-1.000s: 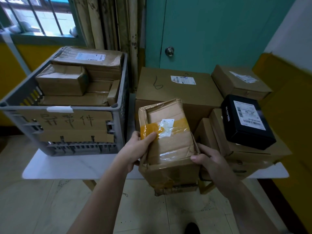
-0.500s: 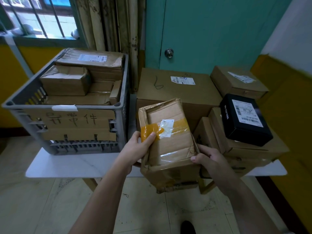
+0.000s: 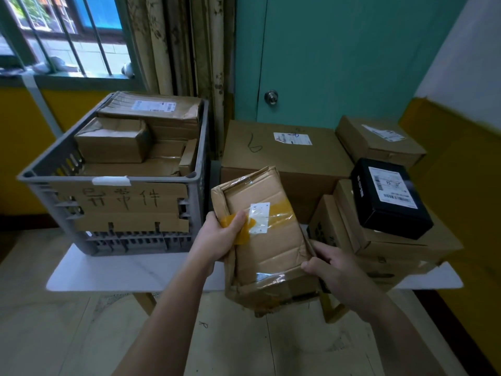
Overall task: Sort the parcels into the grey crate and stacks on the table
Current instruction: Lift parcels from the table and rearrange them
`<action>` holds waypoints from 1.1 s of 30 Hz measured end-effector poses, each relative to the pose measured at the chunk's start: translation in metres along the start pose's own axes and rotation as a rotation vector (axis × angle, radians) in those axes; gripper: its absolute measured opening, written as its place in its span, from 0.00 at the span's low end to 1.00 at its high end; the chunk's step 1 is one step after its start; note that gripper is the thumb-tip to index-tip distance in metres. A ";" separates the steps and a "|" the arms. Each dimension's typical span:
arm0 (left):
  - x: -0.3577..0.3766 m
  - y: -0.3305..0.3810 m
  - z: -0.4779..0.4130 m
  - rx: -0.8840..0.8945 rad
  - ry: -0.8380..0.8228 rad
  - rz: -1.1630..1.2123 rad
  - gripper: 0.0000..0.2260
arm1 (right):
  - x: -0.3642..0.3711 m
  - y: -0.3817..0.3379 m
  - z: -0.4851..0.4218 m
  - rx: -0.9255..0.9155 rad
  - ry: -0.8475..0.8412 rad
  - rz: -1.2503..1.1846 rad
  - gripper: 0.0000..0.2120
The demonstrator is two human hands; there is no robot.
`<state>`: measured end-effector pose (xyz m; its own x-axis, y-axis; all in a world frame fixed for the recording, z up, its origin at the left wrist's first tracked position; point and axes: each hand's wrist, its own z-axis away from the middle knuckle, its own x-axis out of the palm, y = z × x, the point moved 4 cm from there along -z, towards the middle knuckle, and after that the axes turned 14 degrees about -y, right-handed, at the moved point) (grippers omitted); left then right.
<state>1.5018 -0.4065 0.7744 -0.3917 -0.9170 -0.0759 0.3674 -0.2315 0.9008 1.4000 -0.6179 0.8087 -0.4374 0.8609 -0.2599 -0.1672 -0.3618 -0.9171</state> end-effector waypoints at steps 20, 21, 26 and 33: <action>0.006 0.010 0.024 0.032 0.213 0.166 0.23 | -0.001 0.011 0.011 -0.091 0.160 0.162 0.40; 0.004 0.013 0.028 0.029 0.220 0.171 0.23 | -0.004 0.010 0.013 -0.090 0.183 0.240 0.39; -0.009 0.022 0.056 0.010 0.234 0.261 0.24 | -0.017 0.007 0.019 -0.071 0.325 0.539 0.43; -0.020 0.038 0.098 0.075 0.312 0.323 0.21 | -0.023 -0.002 0.007 -0.189 0.342 0.525 0.28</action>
<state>1.4404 -0.3650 0.8518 0.0097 -0.9950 0.0992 0.3623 0.0960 0.9271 1.4041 -0.6399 0.8189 -0.1082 0.6636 -0.7403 0.1635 -0.7226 -0.6716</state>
